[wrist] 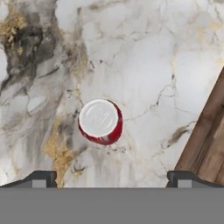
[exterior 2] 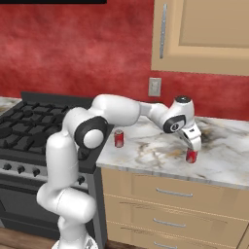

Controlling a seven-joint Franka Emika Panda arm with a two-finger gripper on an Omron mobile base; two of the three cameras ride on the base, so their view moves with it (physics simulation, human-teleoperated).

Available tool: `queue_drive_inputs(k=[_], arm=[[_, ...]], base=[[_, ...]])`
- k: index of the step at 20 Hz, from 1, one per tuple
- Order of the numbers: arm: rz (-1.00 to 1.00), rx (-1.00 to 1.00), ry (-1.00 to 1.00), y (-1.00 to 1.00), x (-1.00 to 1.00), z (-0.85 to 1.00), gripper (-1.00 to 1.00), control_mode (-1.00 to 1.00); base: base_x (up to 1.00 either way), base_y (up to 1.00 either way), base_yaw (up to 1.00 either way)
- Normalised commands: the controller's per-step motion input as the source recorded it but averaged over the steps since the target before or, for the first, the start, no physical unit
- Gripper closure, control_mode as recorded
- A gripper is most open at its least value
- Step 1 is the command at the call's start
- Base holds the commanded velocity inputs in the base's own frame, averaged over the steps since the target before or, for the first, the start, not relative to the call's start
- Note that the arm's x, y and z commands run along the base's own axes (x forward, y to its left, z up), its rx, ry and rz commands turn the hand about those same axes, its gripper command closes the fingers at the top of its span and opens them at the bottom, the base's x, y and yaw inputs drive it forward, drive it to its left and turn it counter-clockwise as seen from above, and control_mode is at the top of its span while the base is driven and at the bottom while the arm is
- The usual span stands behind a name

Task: Four empty soda cans are scattered around the kitchen. Gather all the cans and cluster them next to the stove for recycling.

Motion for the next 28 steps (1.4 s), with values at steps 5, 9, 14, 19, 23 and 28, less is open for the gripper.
queue_drive_inputs(k=[5, 9, 14, 19, 23, 28], arm=[[0.02, 0.00, 0.00, -0.17, 0.24, -0.14, -1.00, -1.00], [0.02, 0.00, 0.01, -0.20, 0.25, -0.11, -1.00, -1.00], [0.05, 0.00, 0.02, -0.19, 0.30, -0.14, -1.00, -1.00], [0.05, 0.01, 0.04, -0.17, 0.20, -0.16, -1.00, -1.00], [0.04, 0.03, 0.05, -0.16, 0.07, -0.18, -1.00, -1.00], [0.03, 0.03, 0.05, -0.15, 0.06, -0.17, -1.00, -1.00]], base=[[0.00, 0.00, 0.00], [0.00, 0.00, 0.00], [0.00, 0.00, 0.00], [0.00, 0.00, 0.00], [0.00, 0.00, 0.00], [0.00, 0.00, 0.00]])
